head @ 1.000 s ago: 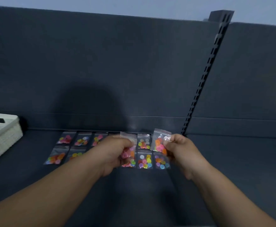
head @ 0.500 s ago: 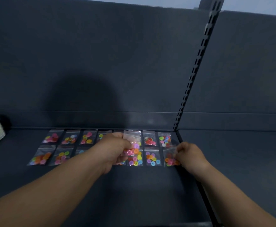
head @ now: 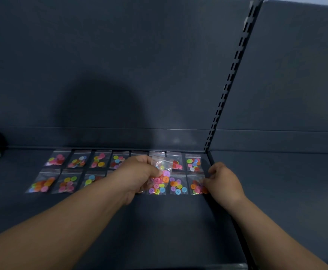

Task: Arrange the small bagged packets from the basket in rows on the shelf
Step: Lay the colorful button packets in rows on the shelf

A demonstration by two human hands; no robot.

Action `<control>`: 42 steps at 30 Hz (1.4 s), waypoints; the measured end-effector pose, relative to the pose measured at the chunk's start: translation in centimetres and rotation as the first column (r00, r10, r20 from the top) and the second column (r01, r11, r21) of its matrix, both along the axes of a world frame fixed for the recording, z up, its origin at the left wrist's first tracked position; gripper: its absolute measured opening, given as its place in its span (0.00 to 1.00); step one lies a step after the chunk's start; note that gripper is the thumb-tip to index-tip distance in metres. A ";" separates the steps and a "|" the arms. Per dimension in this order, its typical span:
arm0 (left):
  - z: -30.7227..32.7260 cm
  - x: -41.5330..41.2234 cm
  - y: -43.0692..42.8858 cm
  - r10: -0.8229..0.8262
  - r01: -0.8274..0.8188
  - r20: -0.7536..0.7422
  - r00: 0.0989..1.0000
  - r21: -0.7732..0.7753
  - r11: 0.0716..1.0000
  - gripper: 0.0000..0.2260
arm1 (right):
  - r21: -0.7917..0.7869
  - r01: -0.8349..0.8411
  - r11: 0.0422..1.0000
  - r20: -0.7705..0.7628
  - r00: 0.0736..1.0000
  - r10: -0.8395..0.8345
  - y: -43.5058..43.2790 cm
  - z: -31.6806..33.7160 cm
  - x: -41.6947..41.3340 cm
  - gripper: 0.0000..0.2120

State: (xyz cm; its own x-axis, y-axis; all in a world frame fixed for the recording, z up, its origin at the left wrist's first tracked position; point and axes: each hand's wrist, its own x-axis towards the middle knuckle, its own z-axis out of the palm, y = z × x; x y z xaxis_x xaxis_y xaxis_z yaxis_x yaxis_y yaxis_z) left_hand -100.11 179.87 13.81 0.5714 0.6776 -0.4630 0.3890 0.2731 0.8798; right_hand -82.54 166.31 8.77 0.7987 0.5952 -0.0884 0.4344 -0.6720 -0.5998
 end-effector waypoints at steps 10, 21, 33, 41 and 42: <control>1.2 -2.4 0.7 0.114 -0.116 0.120 0.986 0.005 0.993 0.07 | 0.454 -0.118 0.883 -0.551 0.742 0.382 5.0 5.1 -6.7 0.03; 2.0 -12.6 5.0 0.184 -0.184 0.168 0.968 -0.016 0.983 0.06 | 0.512 -0.147 0.846 -0.696 0.506 0.510 12.3 5.9 -17.0 0.09; -0.8 -25.7 10.3 0.214 -0.208 -0.036 0.976 0.128 0.970 0.06 | 0.348 -0.183 0.919 -0.712 0.587 0.386 16.8 3.5 -30.1 0.11; -3.5 -29.7 12.5 0.033 0.095 -0.282 0.959 0.428 0.899 0.14 | 0.008 -0.477 0.879 -0.034 0.878 0.477 16.3 1.4 -32.5 0.07; -3.7 -30.1 12.6 0.013 0.140 -0.296 0.955 0.487 0.862 0.16 | -0.007 -0.519 0.855 0.100 0.850 0.517 16.0 1.2 -32.4 0.04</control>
State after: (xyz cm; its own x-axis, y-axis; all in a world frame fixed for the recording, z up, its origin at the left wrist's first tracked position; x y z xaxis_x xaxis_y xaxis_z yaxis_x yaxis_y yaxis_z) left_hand -130.24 192.48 10.16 0.5193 0.8259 -0.2196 0.6397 -0.2053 0.7407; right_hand -114.98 182.29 9.96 0.3780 0.9257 -0.0124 0.7716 -0.3225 -0.5483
